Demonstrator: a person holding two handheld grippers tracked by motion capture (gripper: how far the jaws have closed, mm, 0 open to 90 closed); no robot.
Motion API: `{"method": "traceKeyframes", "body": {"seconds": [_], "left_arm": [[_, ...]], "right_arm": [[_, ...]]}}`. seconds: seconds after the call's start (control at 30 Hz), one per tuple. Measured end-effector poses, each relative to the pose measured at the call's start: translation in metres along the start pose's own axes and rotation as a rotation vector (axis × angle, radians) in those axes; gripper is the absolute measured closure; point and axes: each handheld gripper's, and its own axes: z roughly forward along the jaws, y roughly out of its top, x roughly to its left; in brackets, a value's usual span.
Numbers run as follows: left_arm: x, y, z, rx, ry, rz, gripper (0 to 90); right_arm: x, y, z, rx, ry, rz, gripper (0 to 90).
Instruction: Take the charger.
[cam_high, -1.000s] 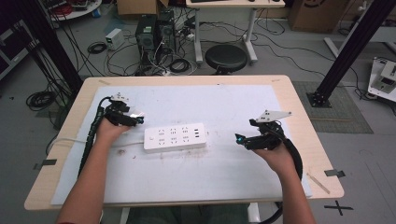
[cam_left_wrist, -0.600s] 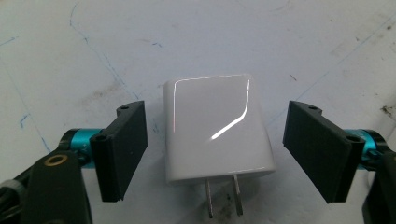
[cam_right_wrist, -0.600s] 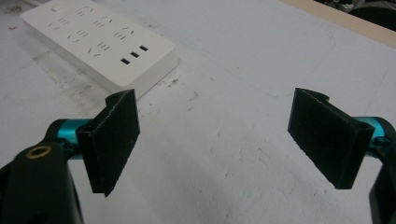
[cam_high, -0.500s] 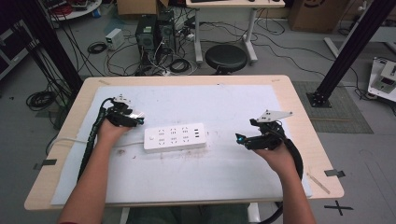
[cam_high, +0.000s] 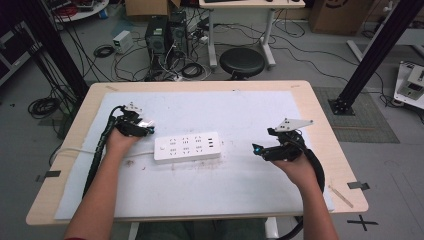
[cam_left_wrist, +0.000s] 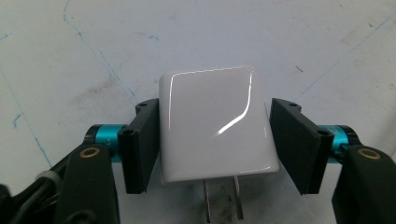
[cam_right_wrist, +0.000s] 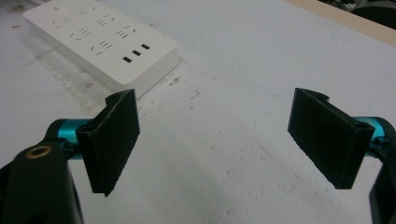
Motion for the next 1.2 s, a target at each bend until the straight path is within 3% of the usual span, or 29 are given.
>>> {"method": "traceKeyframes", "body": {"seconds": [0.2, 0.43, 0.47, 0.5, 0.53, 0.57, 0.73, 0.83, 1.0, 1.2], "left_arm": [[-0.002, 0.001, -0.002, 0.002, 0.001, 0.009, 42.4], [-0.009, 0.009, -0.027, -0.027, 0.003, 0.039, 42.5], [-0.013, 0.012, -0.039, -0.043, 0.003, 0.045, 42.5], [-0.013, 0.012, -0.039, -0.043, 0.003, 0.045, 42.5], [-0.021, 0.015, -0.061, -0.064, 0.000, 0.066, 42.5], [-0.024, 0.016, -0.067, -0.072, -0.001, 0.073, 42.5], [-0.040, 0.014, -0.092, -0.082, -0.008, 0.104, 42.5], [-0.048, 0.009, -0.103, -0.099, -0.033, 0.118, 42.5], [-0.058, -0.001, -0.114, -0.127, -0.077, 0.130, 42.5], [-0.063, -0.005, -0.118, -0.131, -0.093, 0.145, 42.5]], "right_arm": [[-0.002, 0.000, -0.001, -0.001, -0.003, 0.007, 17.0], [-0.003, 0.002, -0.003, -0.009, 0.002, 0.012, 17.0], [-0.004, 0.003, -0.003, -0.013, 0.002, 0.004, 17.0], [-0.004, 0.003, -0.003, -0.013, 0.002, 0.004, 17.0], [-0.002, 0.006, -0.008, -0.023, 0.004, 0.000, 17.0], [-0.001, 0.007, -0.010, -0.029, 0.009, -0.003, 17.0], [0.002, 0.009, -0.015, -0.038, 0.014, -0.015, 17.0], [0.004, 0.009, -0.014, -0.034, 0.021, -0.018, 17.0], [0.008, 0.010, -0.013, -0.036, 0.025, -0.022, 17.0], [0.008, 0.011, -0.011, -0.034, 0.025, -0.015, 17.0]]}}
